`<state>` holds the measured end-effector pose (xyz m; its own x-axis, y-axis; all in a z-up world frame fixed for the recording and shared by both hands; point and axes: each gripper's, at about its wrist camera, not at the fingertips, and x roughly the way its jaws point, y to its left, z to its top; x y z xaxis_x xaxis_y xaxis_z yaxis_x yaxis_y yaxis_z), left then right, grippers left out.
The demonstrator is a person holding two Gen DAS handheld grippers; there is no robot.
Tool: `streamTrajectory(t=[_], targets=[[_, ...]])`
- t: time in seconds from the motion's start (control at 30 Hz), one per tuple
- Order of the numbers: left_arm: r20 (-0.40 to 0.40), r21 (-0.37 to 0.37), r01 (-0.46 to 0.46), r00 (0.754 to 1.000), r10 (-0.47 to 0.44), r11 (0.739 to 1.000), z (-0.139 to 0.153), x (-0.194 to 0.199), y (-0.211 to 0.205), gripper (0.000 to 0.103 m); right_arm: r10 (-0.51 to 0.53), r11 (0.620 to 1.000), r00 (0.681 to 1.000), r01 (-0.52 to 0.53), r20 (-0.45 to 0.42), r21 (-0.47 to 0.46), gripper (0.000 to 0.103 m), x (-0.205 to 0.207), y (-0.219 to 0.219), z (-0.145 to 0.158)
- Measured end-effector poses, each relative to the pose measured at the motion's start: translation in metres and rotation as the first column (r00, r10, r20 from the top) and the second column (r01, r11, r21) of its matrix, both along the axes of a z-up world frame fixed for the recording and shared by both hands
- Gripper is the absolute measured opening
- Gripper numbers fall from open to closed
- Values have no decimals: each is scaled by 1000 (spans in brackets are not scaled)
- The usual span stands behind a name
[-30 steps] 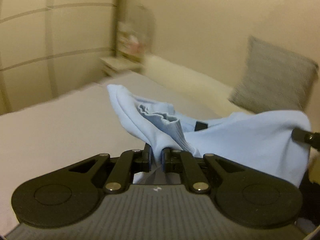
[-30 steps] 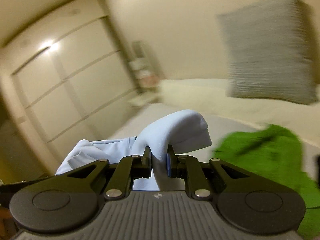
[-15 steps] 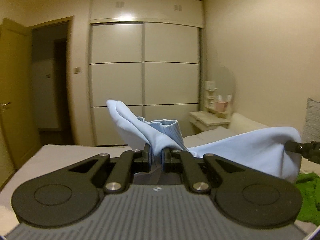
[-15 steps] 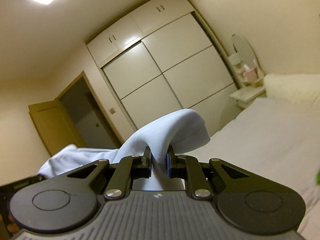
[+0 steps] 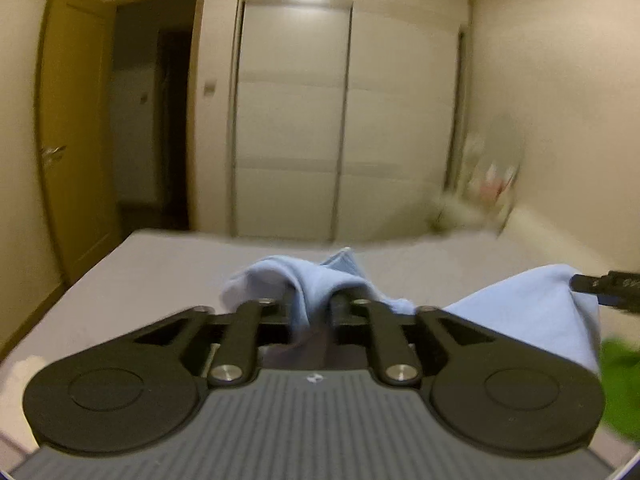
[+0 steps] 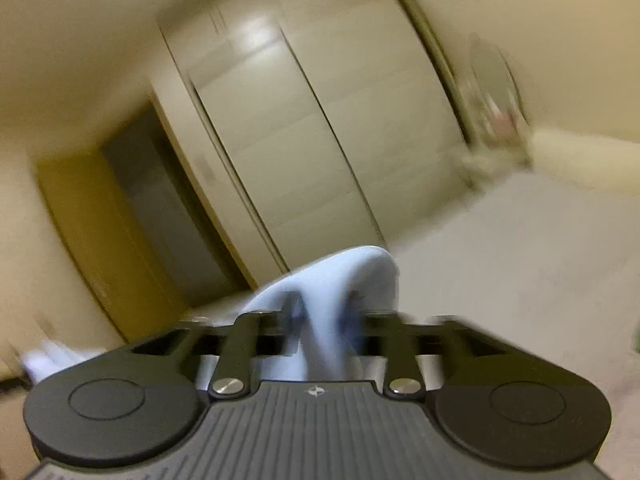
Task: Fold clothes
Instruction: 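Carry the sweatshirt with both tools and drop it on open bed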
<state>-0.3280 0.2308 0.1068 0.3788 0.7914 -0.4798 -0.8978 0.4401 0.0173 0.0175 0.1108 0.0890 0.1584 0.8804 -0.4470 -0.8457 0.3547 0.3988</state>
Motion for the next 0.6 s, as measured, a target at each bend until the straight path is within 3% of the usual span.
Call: streamTrajectory(t=[0.03, 0.1, 0.17, 0.27, 0.43, 0.6], targets=[[-69, -64, -43, 997, 38, 997, -14, 6, 15, 44, -1, 997, 1000, 1, 2, -74, 89, 4, 12, -6], [-172, -178, -88, 983, 57, 980, -49, 12, 24, 37, 18, 987, 1000, -21, -21, -158, 87, 9, 17, -26], [-233, -237, -124, 970, 67, 964, -81, 12, 19, 35, 39, 973, 997, -53, -67, -225, 87, 11, 16, -48], [-254, -317, -162, 964, 82, 934, -116, 8, -4, 39, 81, 935, 987, -123, -139, -332, 88, 3, 8, -87], [-279, -458, -214, 956, 89, 863, -166, 1, -47, 40, 178, 833, 966, -249, -186, -495, 88, -29, -10, -145], [-347, -503, -259, 934, 82, 824, -183, 18, -73, 49, 281, 751, 943, -331, -177, -571, 89, -64, -25, -160]])
